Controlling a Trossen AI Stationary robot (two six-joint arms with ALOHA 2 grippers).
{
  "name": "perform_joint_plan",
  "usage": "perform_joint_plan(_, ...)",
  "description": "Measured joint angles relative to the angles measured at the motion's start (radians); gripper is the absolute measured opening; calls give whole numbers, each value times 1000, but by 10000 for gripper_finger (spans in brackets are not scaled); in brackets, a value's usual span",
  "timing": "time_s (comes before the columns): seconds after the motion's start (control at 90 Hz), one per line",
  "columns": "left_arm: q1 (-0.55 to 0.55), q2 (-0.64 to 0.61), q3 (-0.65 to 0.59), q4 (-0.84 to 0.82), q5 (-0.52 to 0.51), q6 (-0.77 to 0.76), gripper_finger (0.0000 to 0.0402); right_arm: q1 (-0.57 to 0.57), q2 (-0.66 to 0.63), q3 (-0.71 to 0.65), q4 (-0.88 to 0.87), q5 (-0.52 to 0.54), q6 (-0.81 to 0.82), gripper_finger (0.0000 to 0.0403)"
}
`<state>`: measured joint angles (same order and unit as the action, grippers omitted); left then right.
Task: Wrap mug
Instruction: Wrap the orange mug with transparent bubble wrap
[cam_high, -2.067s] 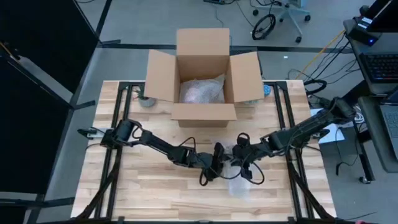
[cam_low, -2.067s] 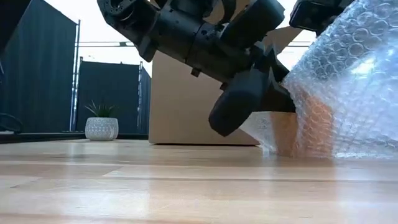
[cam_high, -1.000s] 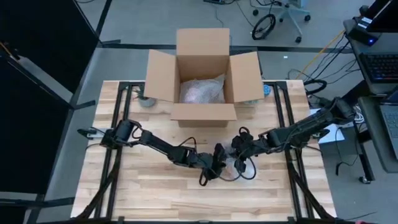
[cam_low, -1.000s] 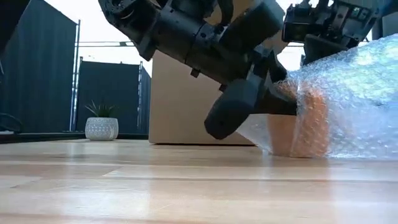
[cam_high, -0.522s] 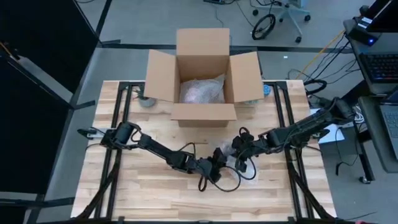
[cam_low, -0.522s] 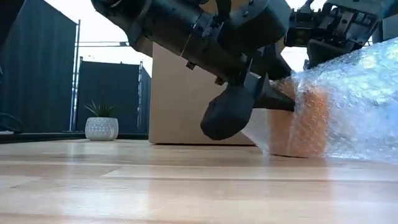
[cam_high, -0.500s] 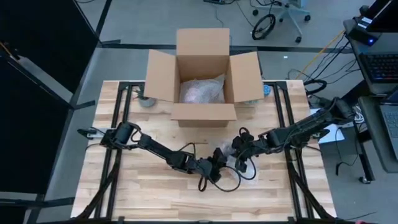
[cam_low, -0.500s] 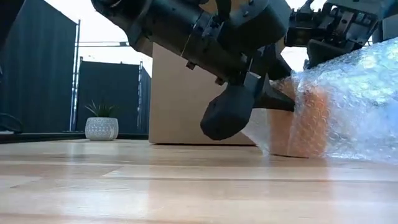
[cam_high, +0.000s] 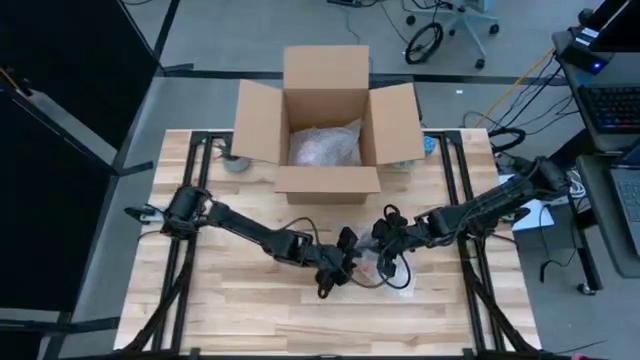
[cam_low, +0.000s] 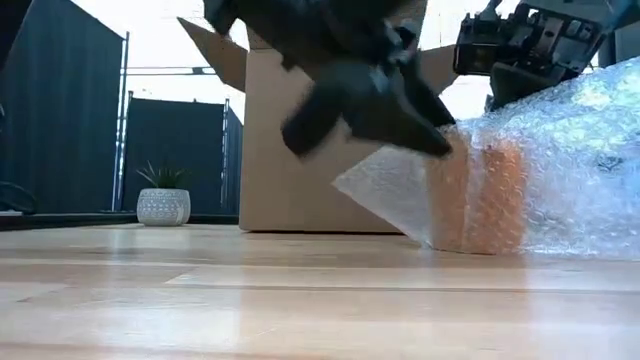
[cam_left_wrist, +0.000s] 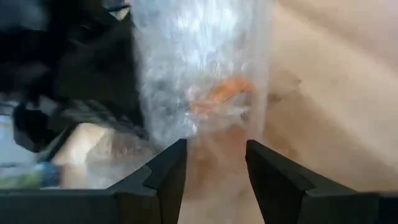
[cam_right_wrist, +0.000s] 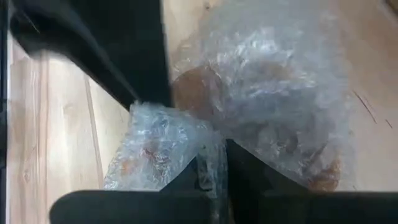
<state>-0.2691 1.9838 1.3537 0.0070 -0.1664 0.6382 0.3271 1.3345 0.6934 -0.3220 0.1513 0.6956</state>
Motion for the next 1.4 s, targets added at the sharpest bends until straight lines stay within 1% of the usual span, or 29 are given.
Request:
perform_joint_plan(0.067,15,-33,0,-29,76,-39,149,0,0,-2,-9,-3,-1,8)
perform_joint_plan(0.144,28,-38,10,-12,145,-74,149,0,0,0,-10,-2,-5,8)
perform_joint_plan(0.244,29,-30,40,-19,197,-91,149,0,0,-1,-13,0,-6,8)
perform_joint_plan(0.278,27,-17,54,6,205,-93,150,0,0,0,-12,0,-6,8)
perform_joint_plan(0.322,26,-5,68,28,209,-96,150,0,0,0,-10,1,-5,8)
perform_joint_plan(0.433,33,33,69,17,210,-78,150,0,0,0,-8,2,-5,8)
perform_joint_plan(0.522,51,54,69,16,191,-51,150,0,0,0,-8,3,-5,8)
perform_joint_plan(0.633,72,77,71,56,176,-1,150,0,0,-1,-10,4,-4,8)
perform_joint_plan(0.7,79,83,71,69,142,6,150,0,0,0,-9,7,-4,8)
perform_joint_plan(0.867,97,84,70,93,138,7,150,0,0,-1,-9,8,0,8)
perform_joint_plan(0.911,100,84,70,86,148,13,150,0,0,-1,-8,7,0,8)
perform_joint_plan(1.022,111,109,72,75,216,4,150,0,0,0,-3,9,0,8)
perform_joint_plan(1.156,112,139,71,83,224,6,150,-1,0,0,17,1,46,8)
perform_joint_plan(1.278,110,168,71,74,244,-4,150,-2,1,-2,54,-11,139,8)
perform_joint_plan(1.4,104,179,71,71,246,-1,150,-12,2,-5,95,-16,93,9)
